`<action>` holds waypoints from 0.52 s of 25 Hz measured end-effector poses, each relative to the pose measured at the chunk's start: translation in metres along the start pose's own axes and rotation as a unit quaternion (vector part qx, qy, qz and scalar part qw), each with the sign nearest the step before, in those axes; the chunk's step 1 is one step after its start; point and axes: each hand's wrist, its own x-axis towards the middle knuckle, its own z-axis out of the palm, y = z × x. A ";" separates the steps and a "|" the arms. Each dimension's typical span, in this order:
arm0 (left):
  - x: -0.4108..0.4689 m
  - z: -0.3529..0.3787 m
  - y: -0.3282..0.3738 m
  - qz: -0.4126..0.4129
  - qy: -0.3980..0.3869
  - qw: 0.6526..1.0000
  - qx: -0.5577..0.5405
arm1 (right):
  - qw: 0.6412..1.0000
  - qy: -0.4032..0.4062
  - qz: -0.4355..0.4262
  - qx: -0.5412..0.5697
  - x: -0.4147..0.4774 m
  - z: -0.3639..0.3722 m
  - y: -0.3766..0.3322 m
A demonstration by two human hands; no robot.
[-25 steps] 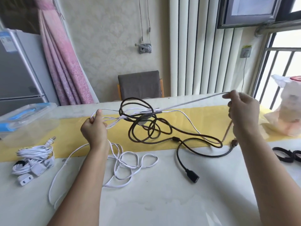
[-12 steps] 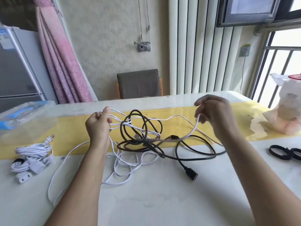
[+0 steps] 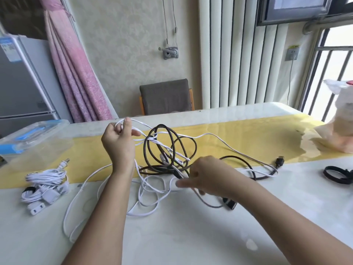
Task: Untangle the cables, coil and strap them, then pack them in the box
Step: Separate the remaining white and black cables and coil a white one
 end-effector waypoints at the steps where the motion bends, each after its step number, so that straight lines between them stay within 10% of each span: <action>1: 0.000 0.000 0.000 0.005 -0.003 1.000 0.004 | 0.997 -0.051 -0.032 0.037 -0.002 0.001 0.000; 6: -0.001 -0.004 -0.005 0.047 -0.030 0.994 0.090 | 0.916 0.150 -0.123 0.350 0.008 -0.012 0.006; 11: -0.014 0.003 -0.006 0.159 -0.108 0.965 0.177 | 0.706 0.347 -0.080 0.613 0.013 -0.036 0.043; 13: -0.014 0.005 -0.004 0.130 -0.074 0.978 0.145 | 0.773 0.372 -0.019 0.513 0.013 -0.043 0.060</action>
